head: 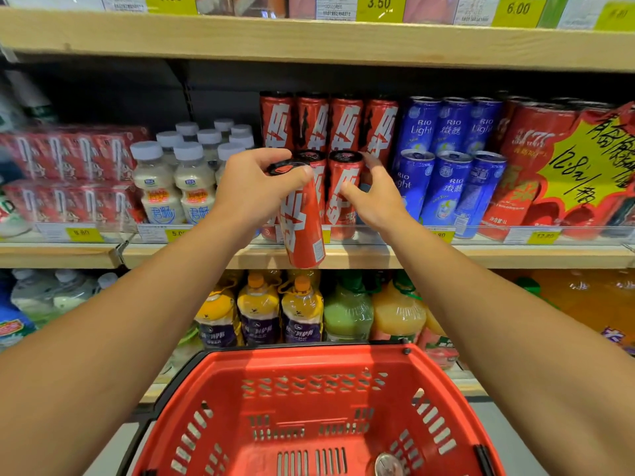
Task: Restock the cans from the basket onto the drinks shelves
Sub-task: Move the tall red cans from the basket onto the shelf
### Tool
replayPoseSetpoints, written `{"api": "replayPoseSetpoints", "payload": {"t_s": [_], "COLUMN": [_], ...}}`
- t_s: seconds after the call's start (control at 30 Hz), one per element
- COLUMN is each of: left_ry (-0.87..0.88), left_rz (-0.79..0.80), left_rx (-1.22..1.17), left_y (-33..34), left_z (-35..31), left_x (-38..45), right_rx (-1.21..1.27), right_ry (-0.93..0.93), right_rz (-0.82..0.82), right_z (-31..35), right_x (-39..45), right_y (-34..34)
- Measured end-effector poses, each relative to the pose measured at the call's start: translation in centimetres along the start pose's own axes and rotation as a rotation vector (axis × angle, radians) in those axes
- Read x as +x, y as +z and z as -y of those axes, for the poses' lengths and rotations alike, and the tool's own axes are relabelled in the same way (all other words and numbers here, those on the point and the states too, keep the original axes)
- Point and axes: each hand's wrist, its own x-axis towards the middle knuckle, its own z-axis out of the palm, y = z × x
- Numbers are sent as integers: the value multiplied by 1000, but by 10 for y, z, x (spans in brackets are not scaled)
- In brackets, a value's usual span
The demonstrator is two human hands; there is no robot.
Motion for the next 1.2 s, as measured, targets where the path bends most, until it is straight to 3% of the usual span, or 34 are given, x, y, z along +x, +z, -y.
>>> {"api": "replayPoseSetpoints", "payload": {"t_s": [0.37,0.67,0.87,1.0,1.2], "left_ry": [7,77,196,294,448], "left_rz": [-2,10,35,12,-4], "left_rx": [1,50,83,120,285], "left_y": [-3,21,51,75,106], "left_z": [-10,-33,-54,-66,-68], "left_x": [-3,-4,1,6,12], "right_rx": [-67,-379,-820,-1039,-1062], "right_ry": [147,-174,-349,-324,-316], "right_rz": [75,-85,-203,-197,-192], "right_z": [11,15,-2,-19,-38], "right_x": [-11,-37,-24,-16,-16], "right_y": [-8,-63,-100,-105,-98]}}
